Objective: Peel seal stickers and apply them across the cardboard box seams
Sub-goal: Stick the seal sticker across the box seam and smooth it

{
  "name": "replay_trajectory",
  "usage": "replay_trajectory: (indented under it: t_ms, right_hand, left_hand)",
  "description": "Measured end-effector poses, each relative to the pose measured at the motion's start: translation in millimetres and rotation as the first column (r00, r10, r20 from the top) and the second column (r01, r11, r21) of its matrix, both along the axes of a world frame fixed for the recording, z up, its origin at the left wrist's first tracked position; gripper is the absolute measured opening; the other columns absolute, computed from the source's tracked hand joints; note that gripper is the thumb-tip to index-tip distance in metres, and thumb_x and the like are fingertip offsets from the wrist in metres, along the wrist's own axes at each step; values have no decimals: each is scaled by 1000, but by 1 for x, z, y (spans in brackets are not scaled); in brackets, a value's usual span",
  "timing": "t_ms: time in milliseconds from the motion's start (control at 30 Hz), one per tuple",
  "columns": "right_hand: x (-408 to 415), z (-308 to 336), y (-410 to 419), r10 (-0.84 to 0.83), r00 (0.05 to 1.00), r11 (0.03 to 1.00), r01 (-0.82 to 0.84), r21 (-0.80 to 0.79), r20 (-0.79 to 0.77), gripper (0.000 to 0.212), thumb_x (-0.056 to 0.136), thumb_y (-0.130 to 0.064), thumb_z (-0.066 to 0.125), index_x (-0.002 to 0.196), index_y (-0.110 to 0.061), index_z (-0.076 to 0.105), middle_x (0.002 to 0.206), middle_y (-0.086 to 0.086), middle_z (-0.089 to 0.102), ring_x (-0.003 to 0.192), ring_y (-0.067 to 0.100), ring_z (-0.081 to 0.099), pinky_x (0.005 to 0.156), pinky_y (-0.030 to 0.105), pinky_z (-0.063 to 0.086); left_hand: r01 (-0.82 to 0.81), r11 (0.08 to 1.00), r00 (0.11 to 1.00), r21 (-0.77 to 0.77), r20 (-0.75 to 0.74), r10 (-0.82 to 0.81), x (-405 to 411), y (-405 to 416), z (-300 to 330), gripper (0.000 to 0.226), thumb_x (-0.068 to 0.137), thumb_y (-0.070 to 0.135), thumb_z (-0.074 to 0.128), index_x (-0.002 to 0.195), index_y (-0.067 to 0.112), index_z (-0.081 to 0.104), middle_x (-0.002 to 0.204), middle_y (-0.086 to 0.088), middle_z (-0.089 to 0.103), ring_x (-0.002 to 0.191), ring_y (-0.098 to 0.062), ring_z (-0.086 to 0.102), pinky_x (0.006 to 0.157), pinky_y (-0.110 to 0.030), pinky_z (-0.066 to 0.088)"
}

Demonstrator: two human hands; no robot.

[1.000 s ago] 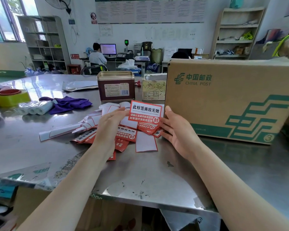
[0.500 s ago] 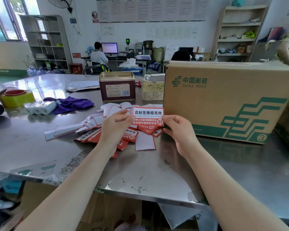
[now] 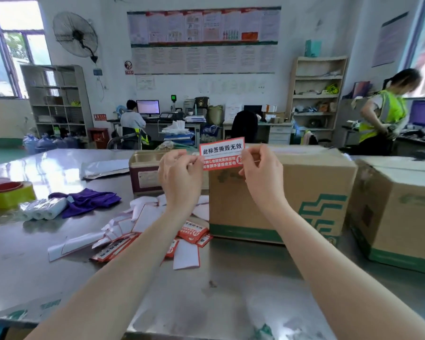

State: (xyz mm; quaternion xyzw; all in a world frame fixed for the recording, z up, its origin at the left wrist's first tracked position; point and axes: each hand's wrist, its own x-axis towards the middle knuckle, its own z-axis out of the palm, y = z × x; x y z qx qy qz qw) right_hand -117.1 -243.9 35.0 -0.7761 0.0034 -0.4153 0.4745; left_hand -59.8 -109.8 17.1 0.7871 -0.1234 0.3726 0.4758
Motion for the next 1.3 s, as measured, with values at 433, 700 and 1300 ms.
replay_trajectory:
  t_ms: [433,700,1300]
  right_hand:
    - [15,65,-157,-376,921,909,389,153,-107,31,96,-16,43,90,9,61,78,17,65,46,10,54,56,32,48]
    - [24,71,-227,-403,849,874,467,130,-342,21,90,-8,53,75,-1,65,57,8,57,44,16,51,40,20,44]
    - [49,55,-232,-349,839,892,434,128,-418,20,88,-6,52,89,9,65,64,12,57,41,16,46,44,24,41]
  left_hand:
    - [195,883,980,427,-110,-163,18,-138,67,25,96,35,44,101,15,58,106,-8,56,105,-27,48,86,-36,35]
    - [452,654,892,606,-313,-326,40,-182,68,40,97,17,36,135,16,47,131,-14,50,106,-29,55,91,-42,47]
    - [469,515,882,718,-353,-312,54,-202,67,51,95,9,32,140,30,42,139,-14,43,99,-29,57,87,-44,50]
